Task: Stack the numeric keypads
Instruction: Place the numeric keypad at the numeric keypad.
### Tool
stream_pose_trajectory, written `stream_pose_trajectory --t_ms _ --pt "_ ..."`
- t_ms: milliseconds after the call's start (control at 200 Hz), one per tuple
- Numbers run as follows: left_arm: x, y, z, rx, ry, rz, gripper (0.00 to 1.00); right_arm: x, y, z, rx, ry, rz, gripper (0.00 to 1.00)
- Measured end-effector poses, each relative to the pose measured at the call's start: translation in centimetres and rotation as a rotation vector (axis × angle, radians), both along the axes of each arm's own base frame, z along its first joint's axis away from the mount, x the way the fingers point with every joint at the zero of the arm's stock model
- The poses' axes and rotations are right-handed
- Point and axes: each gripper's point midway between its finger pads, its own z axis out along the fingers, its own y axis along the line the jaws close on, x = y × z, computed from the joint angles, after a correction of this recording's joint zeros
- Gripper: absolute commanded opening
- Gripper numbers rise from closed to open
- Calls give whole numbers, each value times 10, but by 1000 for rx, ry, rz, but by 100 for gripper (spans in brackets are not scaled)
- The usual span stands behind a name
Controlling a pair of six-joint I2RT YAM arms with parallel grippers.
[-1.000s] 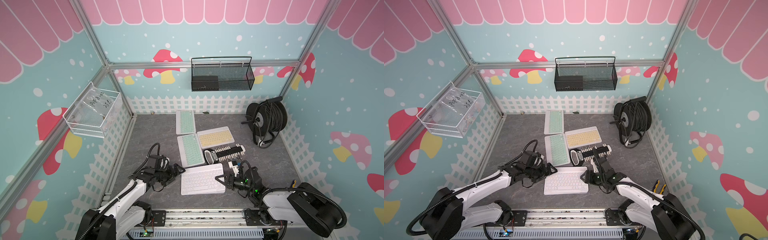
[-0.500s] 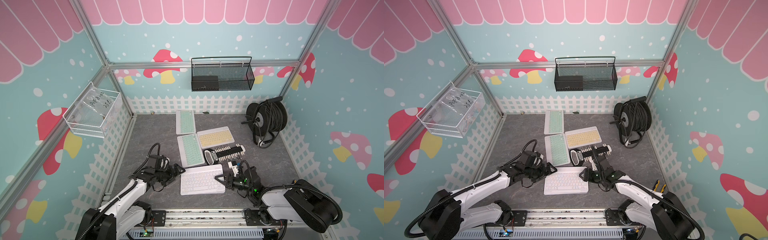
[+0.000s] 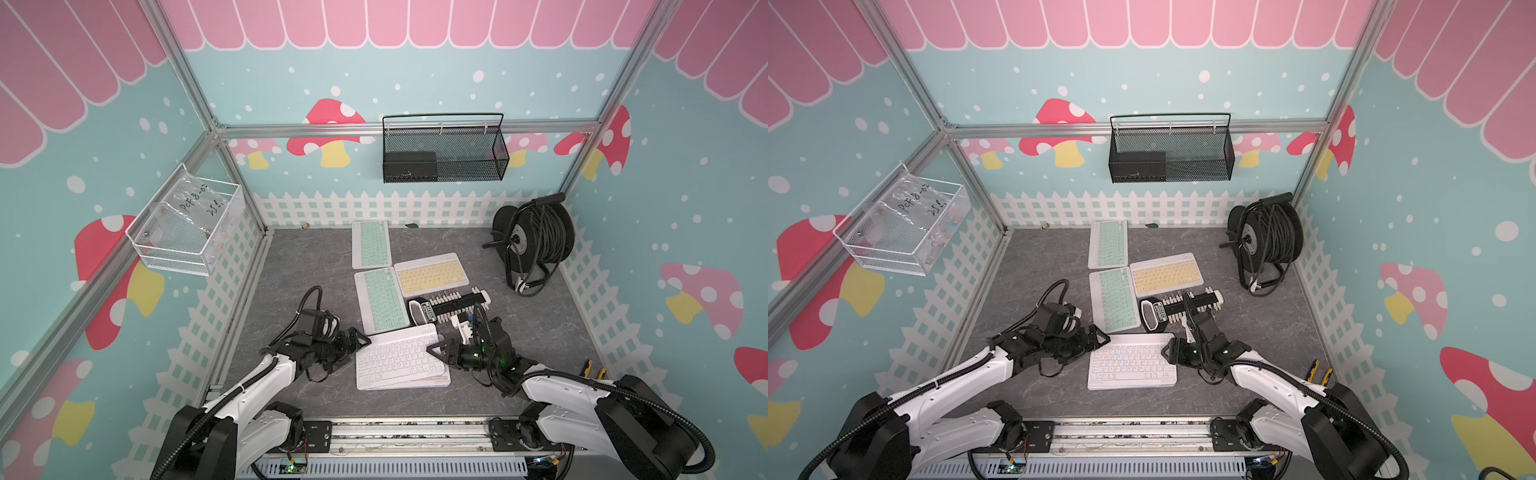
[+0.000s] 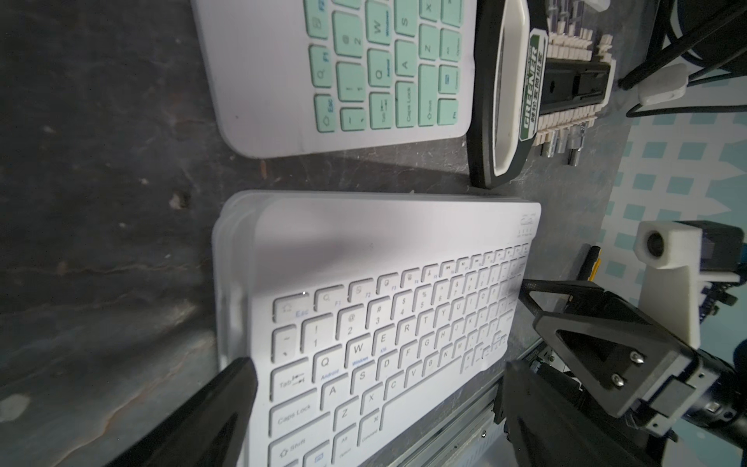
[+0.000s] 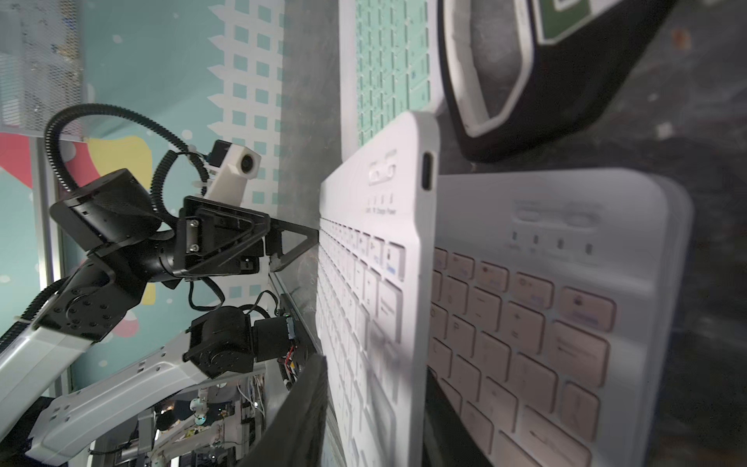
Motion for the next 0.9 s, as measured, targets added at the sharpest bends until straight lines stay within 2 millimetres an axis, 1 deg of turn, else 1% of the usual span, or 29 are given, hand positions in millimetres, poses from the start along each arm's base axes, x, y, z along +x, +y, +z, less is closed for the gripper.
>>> stream_pose_trajectory --t_ms 95,245,365,620,901 --pt "2 -1 1 0 -2 0 99 -3 -3 -7 -20 19 -2 29" --pt "4 -6 3 -1 -11 -19 98 -4 -5 -9 -30 22 -7 28" --pt "-1 -13 0 11 -3 -51 98 -5 -7 -10 -33 21 -12 27" --pt "-10 -28 -6 101 14 -121 97 -6 -11 -11 -44 19 -28 27" --pt "-12 -39 -3 143 -5 -152 97 -10 -14 -16 -70 24 -20 29"
